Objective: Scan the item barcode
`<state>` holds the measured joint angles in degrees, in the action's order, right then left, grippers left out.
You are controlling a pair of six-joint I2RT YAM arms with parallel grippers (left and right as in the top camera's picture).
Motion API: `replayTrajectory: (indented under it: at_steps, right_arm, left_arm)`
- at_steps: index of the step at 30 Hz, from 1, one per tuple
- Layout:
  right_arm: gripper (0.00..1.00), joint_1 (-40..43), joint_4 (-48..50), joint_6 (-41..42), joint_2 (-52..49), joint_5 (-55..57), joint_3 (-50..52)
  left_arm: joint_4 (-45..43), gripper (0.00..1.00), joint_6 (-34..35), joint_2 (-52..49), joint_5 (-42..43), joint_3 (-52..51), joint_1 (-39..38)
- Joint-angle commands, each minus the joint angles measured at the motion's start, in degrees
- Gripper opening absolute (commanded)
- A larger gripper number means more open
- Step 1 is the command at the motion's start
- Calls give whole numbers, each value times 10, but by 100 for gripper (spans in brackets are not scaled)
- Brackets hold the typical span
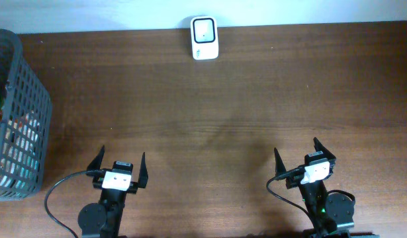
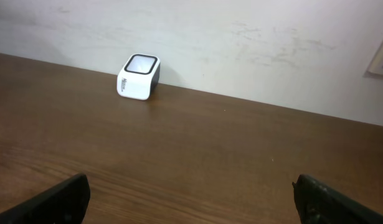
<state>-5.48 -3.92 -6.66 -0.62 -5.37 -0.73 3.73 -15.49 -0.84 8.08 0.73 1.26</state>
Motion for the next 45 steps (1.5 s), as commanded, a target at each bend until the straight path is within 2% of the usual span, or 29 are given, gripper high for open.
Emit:
replayTrajectory:
  at_steps: [1, 34, 40, 45]
  right_arm:
    - [98, -5, -2, 0, 2, 5, 4]
    - [98, -5, -2, 0, 2, 5, 4]
    - [98, -5, -2, 0, 2, 5, 4]
    - [98, -5, -2, 0, 2, 5, 4]
  left_arm:
    - [2, 99, -9, 4, -4, -2, 0]
    - [2, 99, -9, 4, -4, -2, 0]
    - [-35, 99, -9, 4, -4, -2, 0]
    - [2, 99, -9, 4, -4, -2, 0]
